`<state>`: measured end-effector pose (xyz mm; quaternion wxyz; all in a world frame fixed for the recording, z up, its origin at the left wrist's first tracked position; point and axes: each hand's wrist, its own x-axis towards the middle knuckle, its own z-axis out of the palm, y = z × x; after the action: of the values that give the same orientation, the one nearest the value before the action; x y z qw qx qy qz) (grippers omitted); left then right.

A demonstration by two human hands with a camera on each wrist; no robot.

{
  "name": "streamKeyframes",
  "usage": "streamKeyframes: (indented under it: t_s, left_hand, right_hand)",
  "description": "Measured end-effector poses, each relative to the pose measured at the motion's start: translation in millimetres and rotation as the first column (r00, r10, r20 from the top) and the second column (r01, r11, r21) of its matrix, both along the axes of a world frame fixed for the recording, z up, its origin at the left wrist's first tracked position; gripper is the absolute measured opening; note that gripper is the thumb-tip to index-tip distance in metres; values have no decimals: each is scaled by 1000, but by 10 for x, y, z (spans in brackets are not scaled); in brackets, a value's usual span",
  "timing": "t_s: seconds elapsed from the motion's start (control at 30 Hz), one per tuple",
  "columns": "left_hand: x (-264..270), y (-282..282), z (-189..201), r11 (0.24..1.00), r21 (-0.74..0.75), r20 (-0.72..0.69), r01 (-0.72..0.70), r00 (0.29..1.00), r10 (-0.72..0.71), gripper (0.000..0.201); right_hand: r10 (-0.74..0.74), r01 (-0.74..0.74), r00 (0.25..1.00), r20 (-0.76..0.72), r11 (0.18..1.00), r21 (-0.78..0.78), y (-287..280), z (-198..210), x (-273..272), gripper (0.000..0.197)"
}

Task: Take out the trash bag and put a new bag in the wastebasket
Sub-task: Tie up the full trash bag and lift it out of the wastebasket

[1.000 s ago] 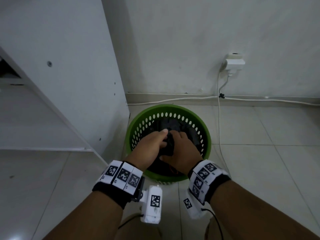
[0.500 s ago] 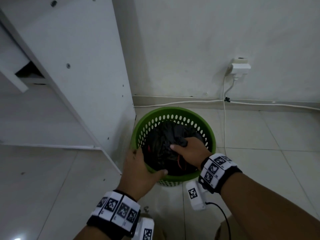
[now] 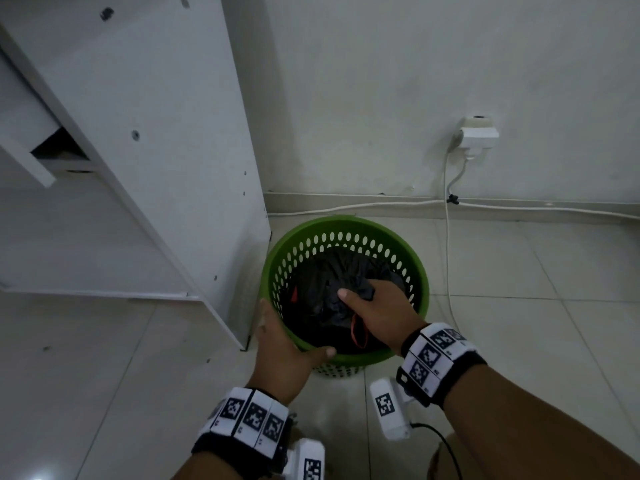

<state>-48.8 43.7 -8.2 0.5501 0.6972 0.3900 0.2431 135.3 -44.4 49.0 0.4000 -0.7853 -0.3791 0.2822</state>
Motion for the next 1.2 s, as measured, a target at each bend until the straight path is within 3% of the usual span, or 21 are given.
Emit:
streamKeyframes:
  t_s: [0.17, 0.4, 0.57, 0.7, 0.8, 1.0, 1.1, 1.2]
  left_hand:
    - [-9, 57, 1, 998, 5, -83, 58, 995, -57, 147]
    - [-1, 96, -46, 997, -20, -150, 74, 986, -76, 152]
    - [14, 120, -85, 996, -38, -185, 86, 978, -91, 158]
    - [18, 132, -69, 995, 0, -222, 105, 970, -102, 160]
    - [43, 155, -47, 993, -6, -231, 116, 966, -114, 161]
    - [96, 216, -26, 990, -31, -258, 139, 956, -142, 162]
    - [122, 236, -12, 988, -33, -274, 151, 949, -154, 165]
    - [154, 257, -15, 989, -41, -253, 142, 956, -148, 165]
  right_hand:
    - [-127, 130, 991, -37, 987, 94, 74, 72, -2, 52]
    - [-258, 267, 964, -69, 943, 197, 164, 253, -26, 48]
    - [-262, 266, 964, -49, 932, 245, 216, 372, -32, 40]
    - [-260, 308, 942, -210, 920, 242, 216, 333, -29, 35]
    - [-273, 336, 929, -251, 905, 259, 210, 339, -12, 33]
    - [-283, 288, 957, -63, 903, 320, 185, 388, -47, 20]
    - [-235, 296, 948, -215, 900, 320, 165, 368, -38, 28]
    - [-220, 263, 961, -168, 915, 305, 132, 359, -36, 48]
